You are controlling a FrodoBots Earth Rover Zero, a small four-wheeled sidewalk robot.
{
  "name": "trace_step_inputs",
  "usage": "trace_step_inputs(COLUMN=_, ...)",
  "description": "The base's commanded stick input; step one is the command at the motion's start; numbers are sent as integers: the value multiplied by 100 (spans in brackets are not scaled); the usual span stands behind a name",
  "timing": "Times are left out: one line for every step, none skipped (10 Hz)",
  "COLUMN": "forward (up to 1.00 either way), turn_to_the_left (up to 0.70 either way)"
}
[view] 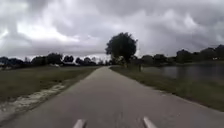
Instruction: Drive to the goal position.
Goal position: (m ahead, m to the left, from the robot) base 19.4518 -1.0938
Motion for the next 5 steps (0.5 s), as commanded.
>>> trace_step_inputs(forward=70, turn_to_the_left=0)
trace_step_inputs(forward=70, turn_to_the_left=0)
trace_step_inputs(forward=70, turn_to_the_left=0)
trace_step_inputs(forward=70, turn_to_the_left=0)
trace_step_inputs(forward=70, turn_to_the_left=0)
